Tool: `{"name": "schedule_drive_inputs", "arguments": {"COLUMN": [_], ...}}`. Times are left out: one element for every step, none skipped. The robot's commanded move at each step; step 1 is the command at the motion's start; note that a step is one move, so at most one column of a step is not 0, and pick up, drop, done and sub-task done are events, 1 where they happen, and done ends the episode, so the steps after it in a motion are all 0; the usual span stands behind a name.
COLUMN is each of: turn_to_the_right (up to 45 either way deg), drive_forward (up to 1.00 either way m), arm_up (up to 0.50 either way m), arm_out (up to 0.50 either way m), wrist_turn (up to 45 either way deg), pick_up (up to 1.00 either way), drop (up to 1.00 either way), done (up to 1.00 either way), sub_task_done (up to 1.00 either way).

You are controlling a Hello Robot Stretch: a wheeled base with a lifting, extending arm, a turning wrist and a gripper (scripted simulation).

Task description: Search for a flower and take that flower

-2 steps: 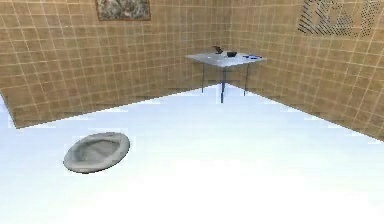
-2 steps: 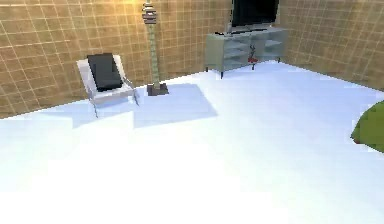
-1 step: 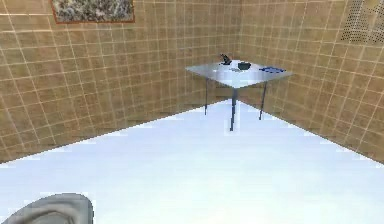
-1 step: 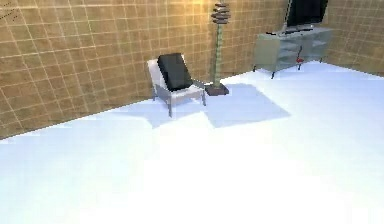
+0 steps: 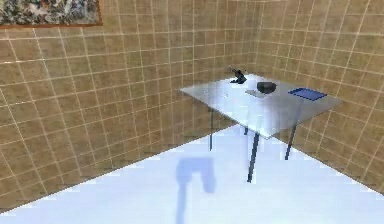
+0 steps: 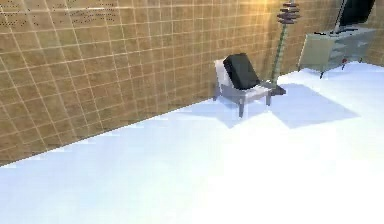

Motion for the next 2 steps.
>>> {"name": "schedule_drive_inputs", "arguments": {"turn_to_the_right": [-36.0,0.0], "drive_forward": [0.0,0.05], "arm_up": [0.0,0.0], "arm_out": [0.0,0.0], "wrist_turn": [0.0,0.0], "pick_up": [0.0,0.0], "drop": [0.0,0.0], "done": [0.0,0.0], "sub_task_done": [0.0,0.0]}}
